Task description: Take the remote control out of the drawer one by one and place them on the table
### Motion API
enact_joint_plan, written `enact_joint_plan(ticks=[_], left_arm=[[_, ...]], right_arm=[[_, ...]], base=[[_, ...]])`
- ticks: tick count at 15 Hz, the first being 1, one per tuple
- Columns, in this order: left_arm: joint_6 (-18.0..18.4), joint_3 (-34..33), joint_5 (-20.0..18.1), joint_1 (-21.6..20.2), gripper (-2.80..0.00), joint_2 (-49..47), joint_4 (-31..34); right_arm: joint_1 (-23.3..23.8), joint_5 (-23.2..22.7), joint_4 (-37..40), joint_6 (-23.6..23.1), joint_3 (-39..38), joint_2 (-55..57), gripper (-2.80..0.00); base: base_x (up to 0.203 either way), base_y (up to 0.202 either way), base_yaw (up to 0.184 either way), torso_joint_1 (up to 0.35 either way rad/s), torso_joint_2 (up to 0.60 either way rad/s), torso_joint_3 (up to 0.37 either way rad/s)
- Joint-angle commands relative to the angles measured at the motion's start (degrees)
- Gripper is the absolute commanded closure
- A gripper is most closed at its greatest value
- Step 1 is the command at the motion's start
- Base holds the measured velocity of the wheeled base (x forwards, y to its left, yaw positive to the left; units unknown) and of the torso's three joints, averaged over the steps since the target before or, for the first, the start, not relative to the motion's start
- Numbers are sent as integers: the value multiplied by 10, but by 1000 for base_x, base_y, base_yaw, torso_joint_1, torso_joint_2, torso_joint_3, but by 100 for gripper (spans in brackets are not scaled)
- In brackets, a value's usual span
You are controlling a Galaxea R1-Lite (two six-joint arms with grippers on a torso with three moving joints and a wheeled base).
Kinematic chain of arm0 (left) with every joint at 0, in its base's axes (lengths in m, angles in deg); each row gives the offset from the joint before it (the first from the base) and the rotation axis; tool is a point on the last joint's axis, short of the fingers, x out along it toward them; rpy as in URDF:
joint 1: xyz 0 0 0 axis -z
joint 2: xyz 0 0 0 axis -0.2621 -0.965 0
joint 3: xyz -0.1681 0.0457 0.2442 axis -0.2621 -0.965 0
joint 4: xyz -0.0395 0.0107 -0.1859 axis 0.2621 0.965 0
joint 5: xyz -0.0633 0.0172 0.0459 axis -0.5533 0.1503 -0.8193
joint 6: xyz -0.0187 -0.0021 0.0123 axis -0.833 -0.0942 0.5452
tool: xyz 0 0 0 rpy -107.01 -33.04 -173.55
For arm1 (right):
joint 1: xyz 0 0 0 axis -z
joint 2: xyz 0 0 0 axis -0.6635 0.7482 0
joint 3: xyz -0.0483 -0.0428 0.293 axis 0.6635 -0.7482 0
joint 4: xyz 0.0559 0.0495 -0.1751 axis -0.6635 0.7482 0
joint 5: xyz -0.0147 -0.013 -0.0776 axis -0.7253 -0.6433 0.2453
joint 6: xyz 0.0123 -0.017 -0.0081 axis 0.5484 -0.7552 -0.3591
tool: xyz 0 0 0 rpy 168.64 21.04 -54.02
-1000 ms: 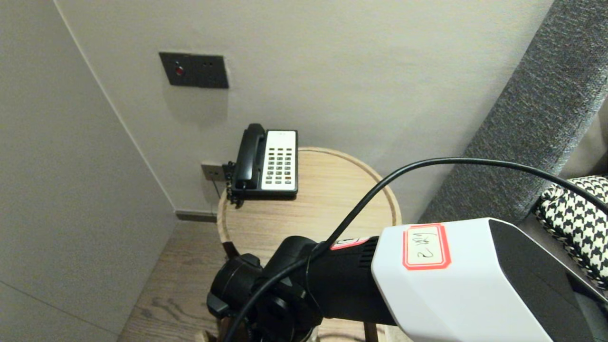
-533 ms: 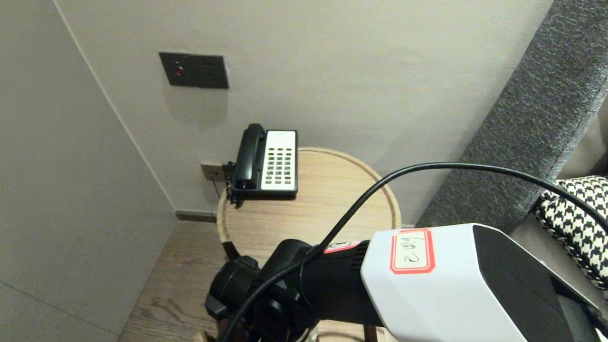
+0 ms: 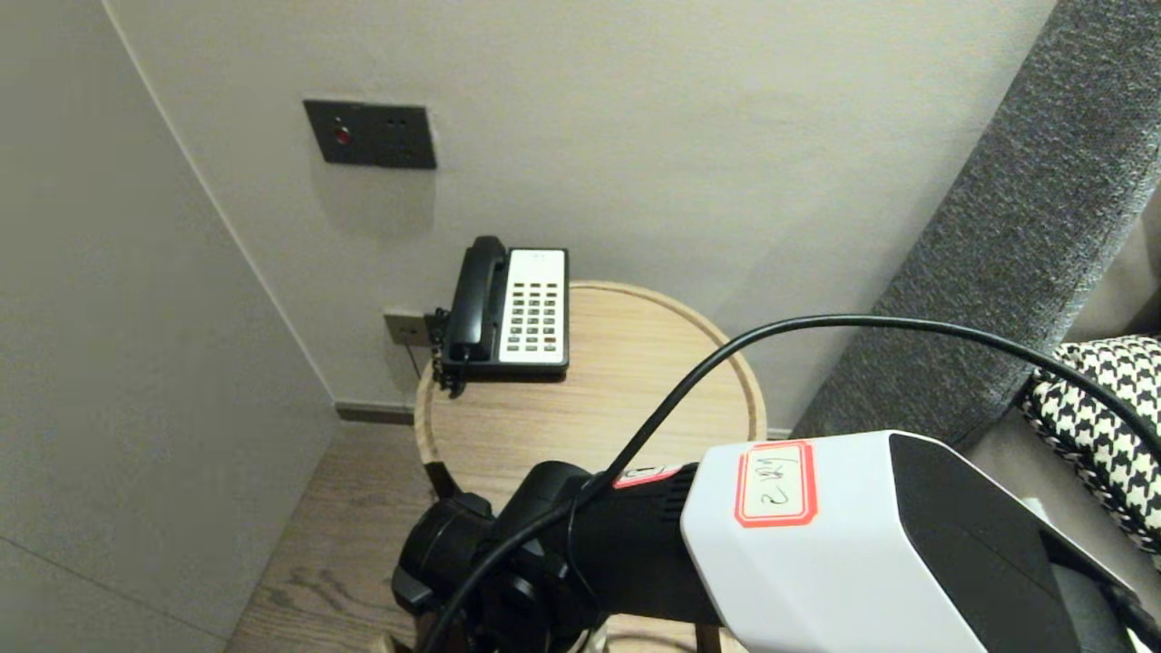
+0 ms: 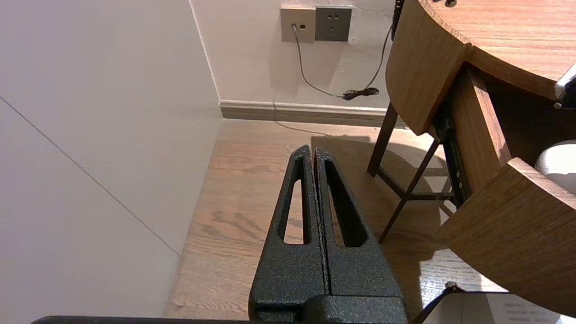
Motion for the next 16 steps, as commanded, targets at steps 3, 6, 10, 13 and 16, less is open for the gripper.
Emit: enact_joint_plan(ticks=[3,6,10,13,16], left_arm=[[-1,0,0,0,0,0,0],[0,0,0,0,0,0,0],[-1,0,0,0,0,0,0],[0,0,0,1,0,0,0],[0,0,0,0,0,0,0]], right_arm=[[-1,2,4,1,-1,1,-280],[-1,7,4,1,-3,-1,-280],[-2,13,7,4,-4,-26,-280],[-11,13,6,7,-12,-40,-280],[-12,12,6,8,-15,-44,-280]], base=[[0,0,0,0,0,0],[0,0,0,0,0,0],[0,0,0,0,0,0],[0,0,0,0,0,0],[0,0,0,0,0,0]])
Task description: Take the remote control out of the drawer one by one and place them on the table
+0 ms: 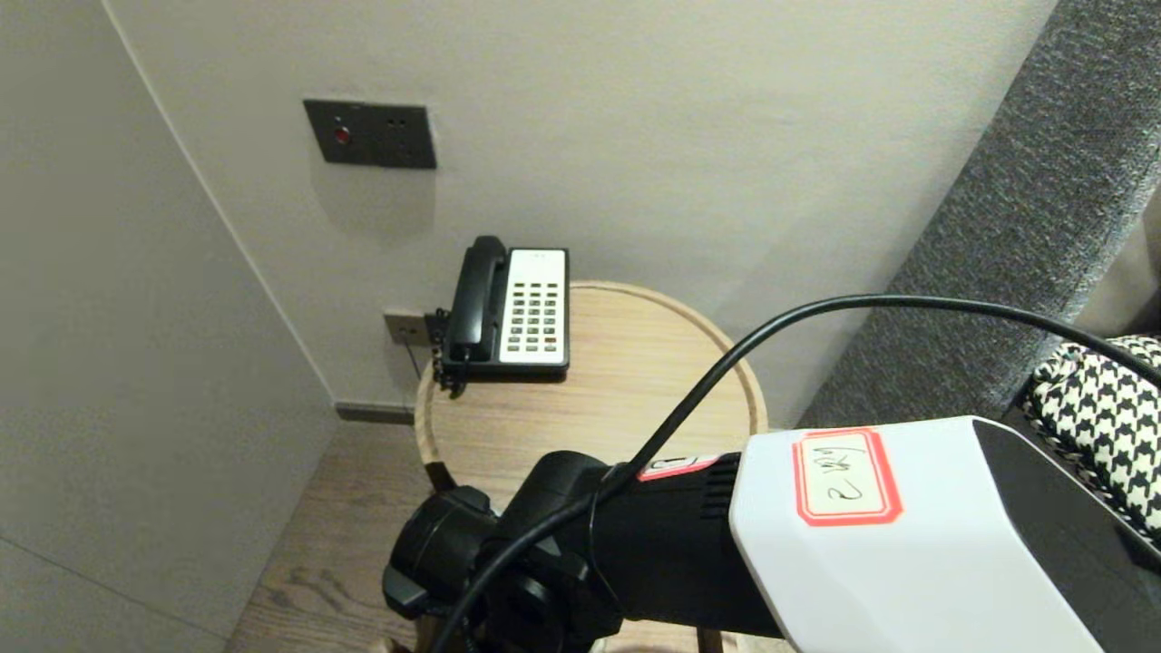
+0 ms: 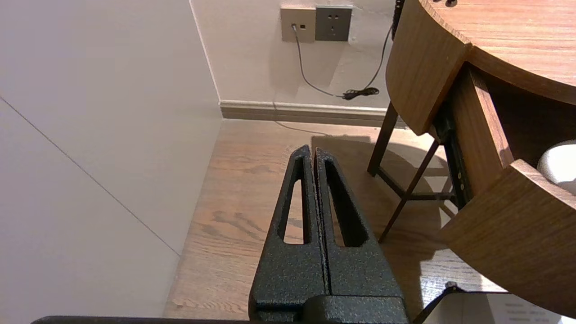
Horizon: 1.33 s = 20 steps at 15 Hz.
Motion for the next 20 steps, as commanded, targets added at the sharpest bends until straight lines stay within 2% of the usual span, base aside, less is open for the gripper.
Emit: enact_joint_plan(ticks=[1,20], left_arm=[[0,0,0,0,0,0,0],[0,0,0,0,0,0,0]], right_arm=[[-2,1,2,1,-7,-7,-280],[3,0,-4,-4,21,50,-280]], base=[[0,0,0,0,0,0],[0,0,0,0,0,0]])
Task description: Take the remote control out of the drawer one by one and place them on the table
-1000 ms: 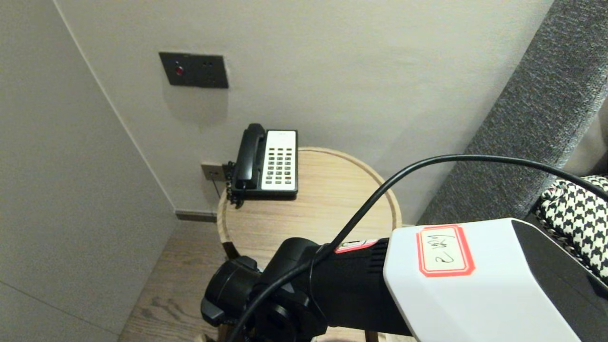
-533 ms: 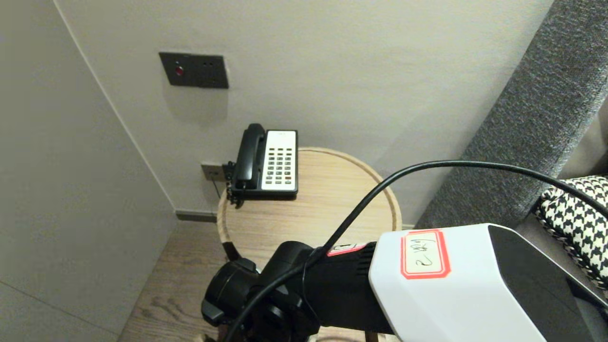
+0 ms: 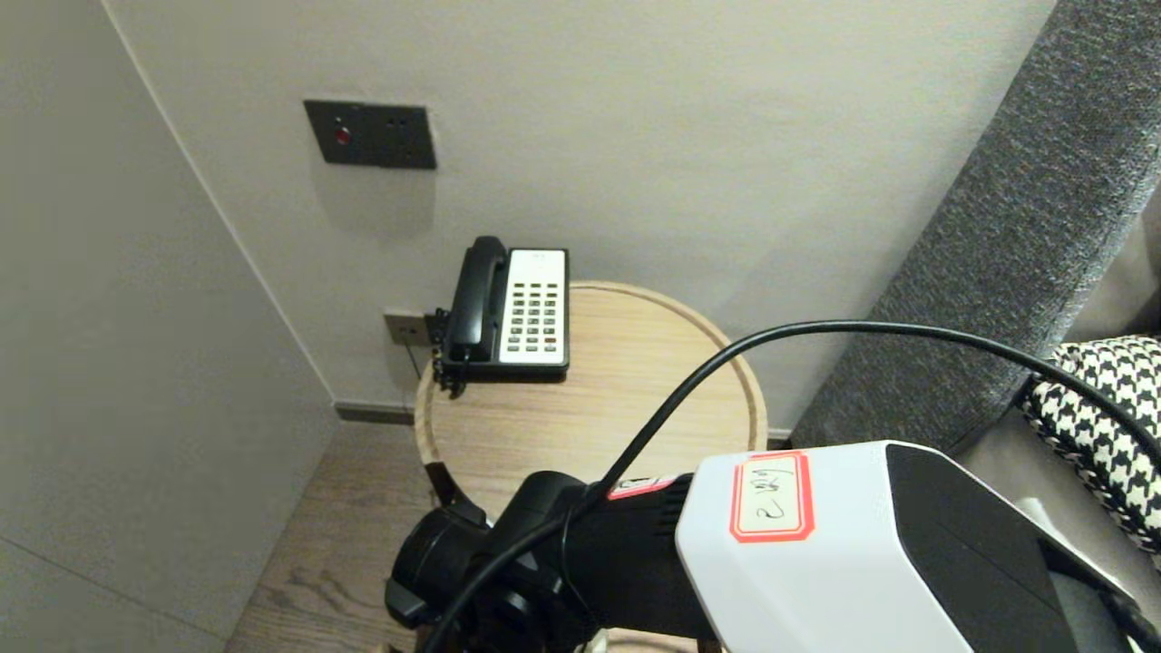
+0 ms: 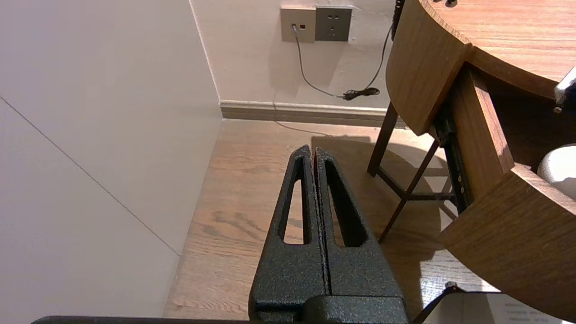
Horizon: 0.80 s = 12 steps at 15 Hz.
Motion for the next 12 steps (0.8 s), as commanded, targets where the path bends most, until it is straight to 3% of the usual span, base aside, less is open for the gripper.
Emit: enact_joint_plan(ticks=[1,12], left_arm=[[0,0,0,0,0,0,0],[0,0,0,0,0,0,0]], right_arm=[[0,1,3,0,13,11,-280],[0,4,5,0,11,15,-280]], base=[[0,0,0,0,0,0],[0,0,0,0,0,0]])
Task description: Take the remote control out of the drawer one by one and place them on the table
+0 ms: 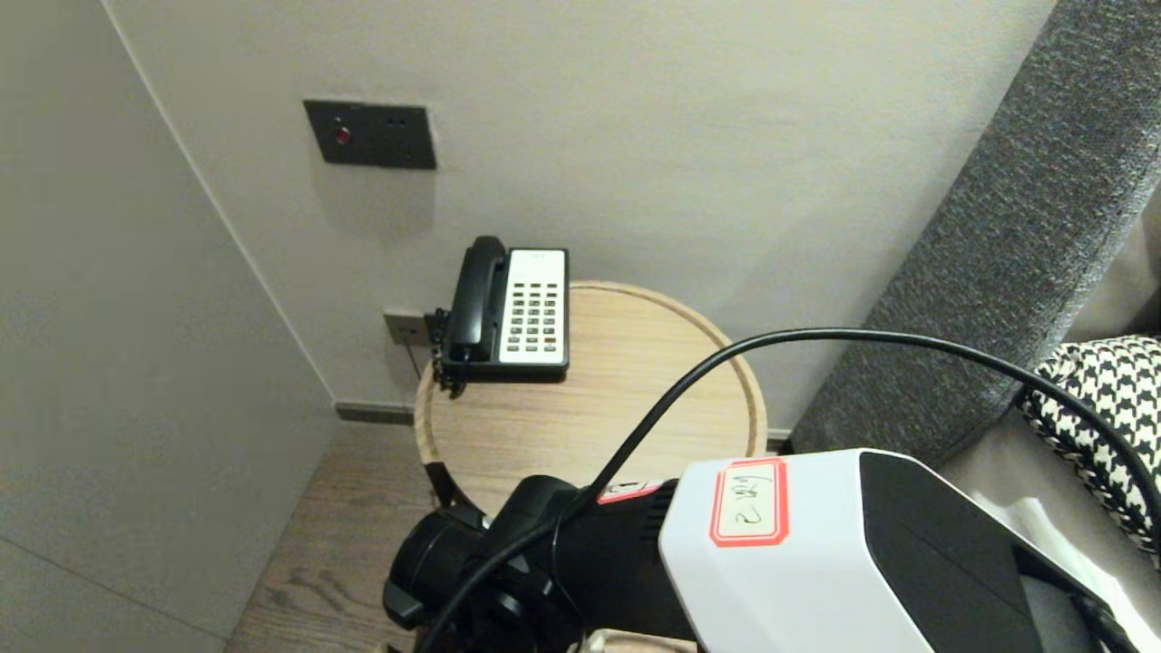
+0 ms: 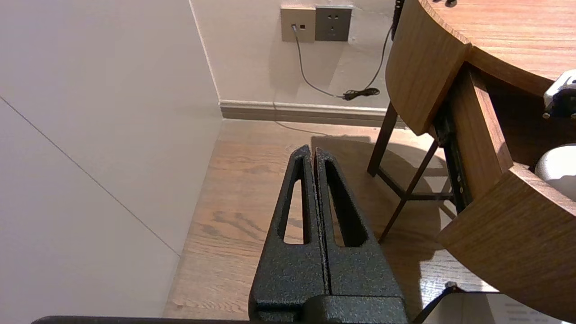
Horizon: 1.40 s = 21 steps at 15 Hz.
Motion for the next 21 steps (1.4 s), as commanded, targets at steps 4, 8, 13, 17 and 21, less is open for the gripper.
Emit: enact_joint_plan(ticks=[4,8,13,17,21], left_arm=[[0,0,0,0,0,0,0],[0,0,0,0,0,0,0],[0,0,0,0,0,0,0],[0,0,0,0,0,0,0],[0,0,0,0,0,0,0]], right_arm=[[0,3,5,2,-2,-1,0],[0,2,6,7,-8,-13,0],[-3,2,7,7,-17,-32,0],[-6,2,7,8,-27,-48,0],[-10,1,7,12,-47,-66,0]], base=[[0,0,0,0,0,0],[0,0,0,0,0,0],[0,0,0,0,0,0],[0,0,0,0,0,0],[0,0,0,0,0,0]])
